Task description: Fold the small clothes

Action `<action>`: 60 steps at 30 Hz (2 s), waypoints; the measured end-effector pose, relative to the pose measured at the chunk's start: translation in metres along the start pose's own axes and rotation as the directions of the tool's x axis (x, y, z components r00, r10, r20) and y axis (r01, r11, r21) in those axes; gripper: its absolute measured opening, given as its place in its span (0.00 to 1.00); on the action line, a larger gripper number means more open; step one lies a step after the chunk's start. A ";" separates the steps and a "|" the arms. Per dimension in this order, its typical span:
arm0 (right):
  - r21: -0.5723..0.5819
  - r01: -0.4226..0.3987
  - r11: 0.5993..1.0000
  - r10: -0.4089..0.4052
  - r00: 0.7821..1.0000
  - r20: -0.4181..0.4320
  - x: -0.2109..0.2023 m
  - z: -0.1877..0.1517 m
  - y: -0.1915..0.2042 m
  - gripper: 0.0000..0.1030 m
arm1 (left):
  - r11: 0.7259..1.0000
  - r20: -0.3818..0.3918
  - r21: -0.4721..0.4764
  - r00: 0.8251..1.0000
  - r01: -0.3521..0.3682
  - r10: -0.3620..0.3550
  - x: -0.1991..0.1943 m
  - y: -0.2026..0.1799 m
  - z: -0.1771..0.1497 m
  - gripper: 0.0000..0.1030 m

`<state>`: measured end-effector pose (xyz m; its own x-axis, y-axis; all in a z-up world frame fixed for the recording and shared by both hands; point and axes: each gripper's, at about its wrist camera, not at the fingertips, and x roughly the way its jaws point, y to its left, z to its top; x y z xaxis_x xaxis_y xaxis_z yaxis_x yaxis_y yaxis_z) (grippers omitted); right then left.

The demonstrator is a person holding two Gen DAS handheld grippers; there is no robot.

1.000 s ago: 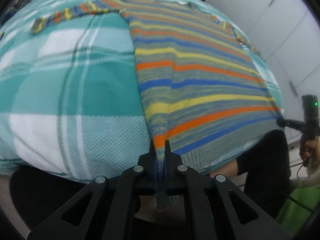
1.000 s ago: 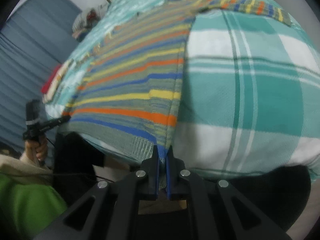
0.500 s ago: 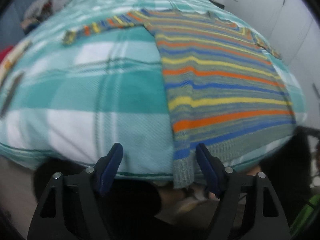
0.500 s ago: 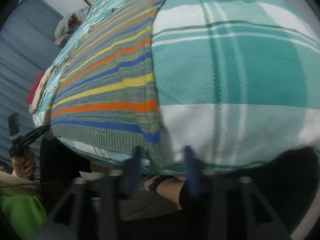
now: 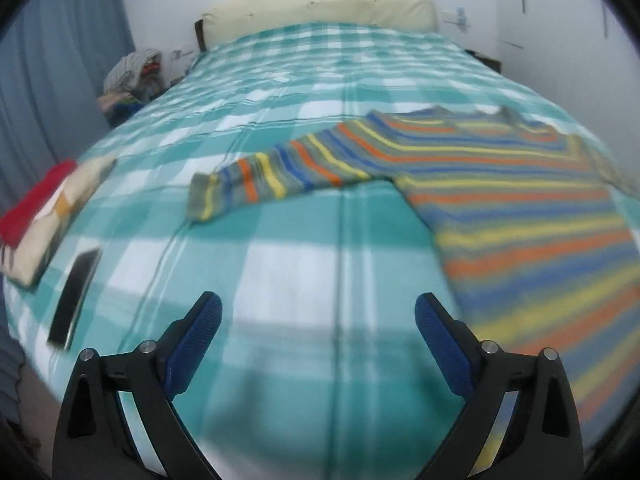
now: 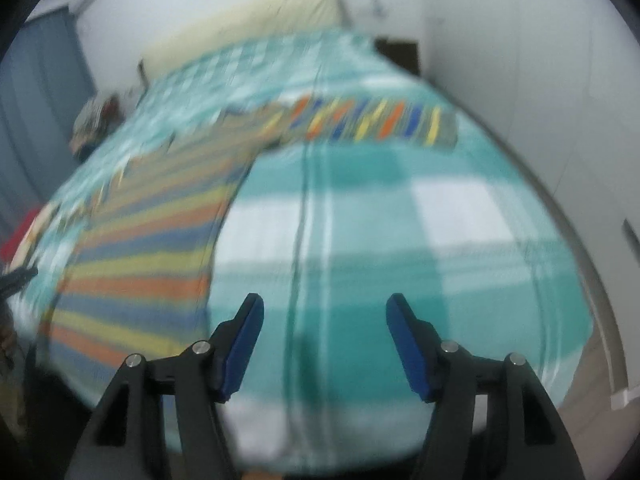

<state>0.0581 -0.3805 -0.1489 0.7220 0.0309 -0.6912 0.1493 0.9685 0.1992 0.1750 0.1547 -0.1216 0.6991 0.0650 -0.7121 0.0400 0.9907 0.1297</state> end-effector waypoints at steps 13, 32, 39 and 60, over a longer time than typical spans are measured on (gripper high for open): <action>-0.120 0.171 0.978 -0.166 0.985 0.046 0.103 0.048 -0.003 0.75 | 0.997 -0.154 -0.076 0.988 0.014 -0.025 0.109 0.010 0.025 1.00; -0.144 0.198 0.970 -0.193 0.980 0.050 0.113 0.047 -0.001 0.84 | 0.997 -0.161 -0.078 0.987 0.013 -0.026 0.109 0.009 0.025 1.00; -0.146 0.206 0.968 -0.200 0.978 0.051 0.114 0.047 -0.001 0.84 | 0.997 -0.161 -0.078 0.987 0.013 -0.026 0.108 0.009 0.024 1.00; -0.148 0.230 0.962 -0.225 0.973 0.050 0.116 0.048 0.000 0.86 | 0.997 -0.161 -0.078 0.987 0.014 -0.026 0.109 0.009 0.025 1.00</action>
<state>0.1747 -0.3885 -0.1958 0.7026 -0.2007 -0.6827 0.2100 0.9752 -0.0705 0.2690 0.1680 -0.1809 0.5738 0.0575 -0.8170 -0.0063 0.9978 0.0658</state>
